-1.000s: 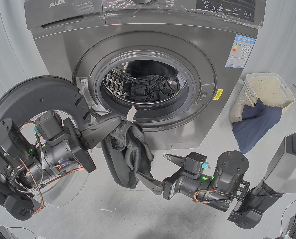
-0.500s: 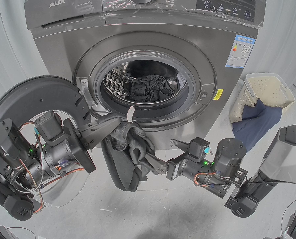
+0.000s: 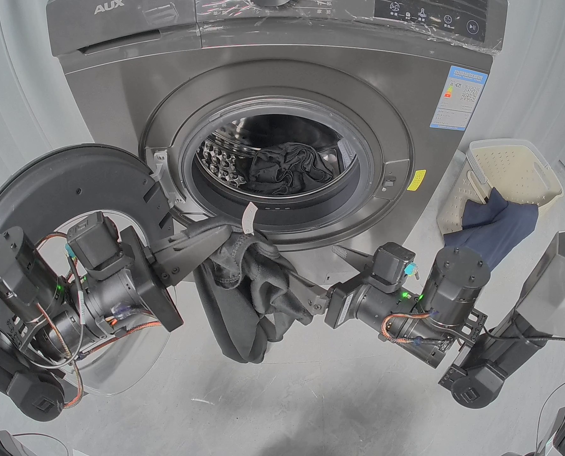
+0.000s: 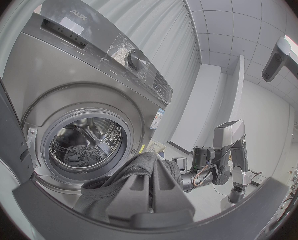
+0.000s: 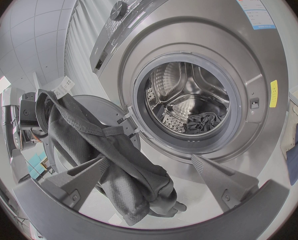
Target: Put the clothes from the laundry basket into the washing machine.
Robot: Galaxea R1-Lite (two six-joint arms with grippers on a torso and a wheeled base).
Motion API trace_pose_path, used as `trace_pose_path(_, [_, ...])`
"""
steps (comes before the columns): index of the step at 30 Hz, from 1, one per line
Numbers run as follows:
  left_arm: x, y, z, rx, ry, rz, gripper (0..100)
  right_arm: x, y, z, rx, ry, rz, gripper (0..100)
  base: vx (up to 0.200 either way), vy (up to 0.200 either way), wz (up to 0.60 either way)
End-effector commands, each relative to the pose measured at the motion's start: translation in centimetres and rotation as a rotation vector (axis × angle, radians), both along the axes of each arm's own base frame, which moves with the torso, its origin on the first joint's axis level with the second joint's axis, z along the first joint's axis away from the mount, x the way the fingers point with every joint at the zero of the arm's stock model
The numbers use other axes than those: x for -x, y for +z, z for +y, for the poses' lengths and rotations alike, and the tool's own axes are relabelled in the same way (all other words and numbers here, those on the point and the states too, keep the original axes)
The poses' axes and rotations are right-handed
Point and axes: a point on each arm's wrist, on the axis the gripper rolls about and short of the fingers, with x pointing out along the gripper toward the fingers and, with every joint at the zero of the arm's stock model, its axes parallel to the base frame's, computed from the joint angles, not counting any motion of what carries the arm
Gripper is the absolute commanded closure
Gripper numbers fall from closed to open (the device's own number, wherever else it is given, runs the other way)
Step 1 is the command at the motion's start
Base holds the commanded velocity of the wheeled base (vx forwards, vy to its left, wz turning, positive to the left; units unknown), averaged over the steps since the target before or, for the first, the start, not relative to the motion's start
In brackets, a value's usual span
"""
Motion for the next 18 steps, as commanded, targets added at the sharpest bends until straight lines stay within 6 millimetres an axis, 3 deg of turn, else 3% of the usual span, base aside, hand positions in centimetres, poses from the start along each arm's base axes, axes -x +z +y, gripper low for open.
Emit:
trace_pose_path(1, [0.0, 0.0, 0.0, 0.000, -0.002, 0.000, 100, 0.0, 0.6, 0.1, -0.013, 0.002, -0.015, 0, 0.000, 0.000, 0.00])
trace_pose_path(9, [0.0, 0.2, 0.0, 0.004, -0.002, -0.006, 100, -1.1, -1.3, 1.7, 0.004, 0.015, 0.003, 0, 0.000, 0.000, 0.00])
trace_pose_path(18, [-0.1, 0.3, -0.1, 0.009, -0.002, -0.013, 100, -0.7, -3.2, 1.7, 0.054, 0.021, 0.050, 0, 0.000, 0.000, 0.00])
